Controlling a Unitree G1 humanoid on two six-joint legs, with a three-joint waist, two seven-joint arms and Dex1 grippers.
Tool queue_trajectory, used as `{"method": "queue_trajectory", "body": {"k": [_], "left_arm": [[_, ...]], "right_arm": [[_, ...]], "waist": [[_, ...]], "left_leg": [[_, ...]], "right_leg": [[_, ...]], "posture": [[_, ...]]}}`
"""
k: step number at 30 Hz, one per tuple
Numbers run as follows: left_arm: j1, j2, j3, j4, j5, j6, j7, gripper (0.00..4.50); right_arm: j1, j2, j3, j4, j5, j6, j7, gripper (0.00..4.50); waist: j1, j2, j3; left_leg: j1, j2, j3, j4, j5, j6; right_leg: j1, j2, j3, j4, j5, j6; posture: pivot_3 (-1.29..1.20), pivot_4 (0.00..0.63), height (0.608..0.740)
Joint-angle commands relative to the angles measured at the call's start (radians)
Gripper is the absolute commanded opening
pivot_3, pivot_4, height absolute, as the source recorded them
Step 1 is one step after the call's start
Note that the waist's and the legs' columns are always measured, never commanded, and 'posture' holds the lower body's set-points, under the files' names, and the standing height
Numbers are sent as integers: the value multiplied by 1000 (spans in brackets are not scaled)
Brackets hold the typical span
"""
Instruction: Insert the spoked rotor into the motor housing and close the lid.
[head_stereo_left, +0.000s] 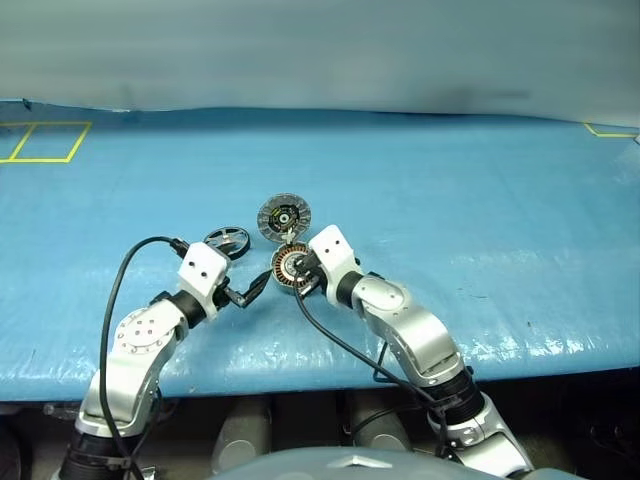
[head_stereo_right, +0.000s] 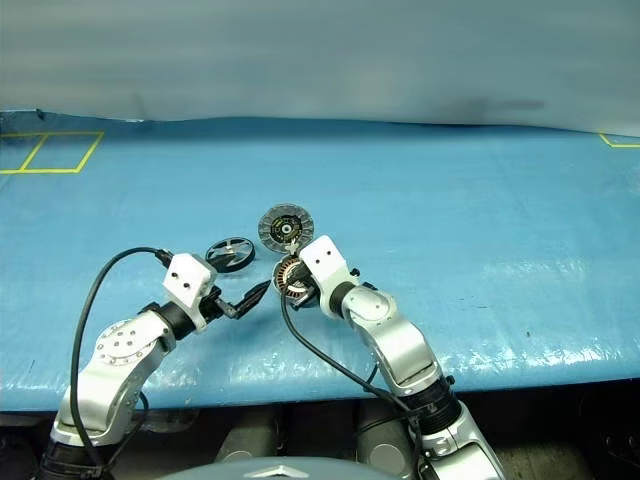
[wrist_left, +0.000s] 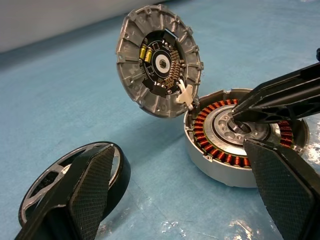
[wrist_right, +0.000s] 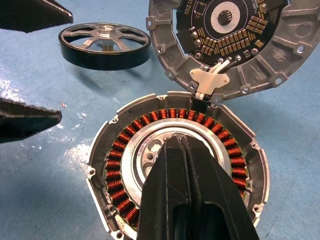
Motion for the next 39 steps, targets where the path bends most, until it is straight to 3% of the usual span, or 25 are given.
{"method": "queue_trajectory", "body": {"k": [1,30,39], "left_arm": [[6,14,-5,-40,-20,11,-23,4500],[38,13,-11,-49,-51,63,-37,4500],[33,16,-13,-46,-53,62,-41,4500]], "right_arm": [[-5,8,2,-8,1,-21,5,55],[-46,-6,74,1,-30,-43,49,55],[-53,9,9,-60,-2,-15,39,55]], "waist": [[0,0,0],[-4,0,0],[-4,0,0]], "left_leg": [[0,0,0,0,0,0],[0,0,0,0,0,0],[-1,0,0,0,0,0]], "right_leg": [[0,0,0,0,0,0],[-1,0,0,0,0,0],[-1,0,0,0,0,0]], "posture": [[0,150,740],[0,150,740],[0,150,740]]}}
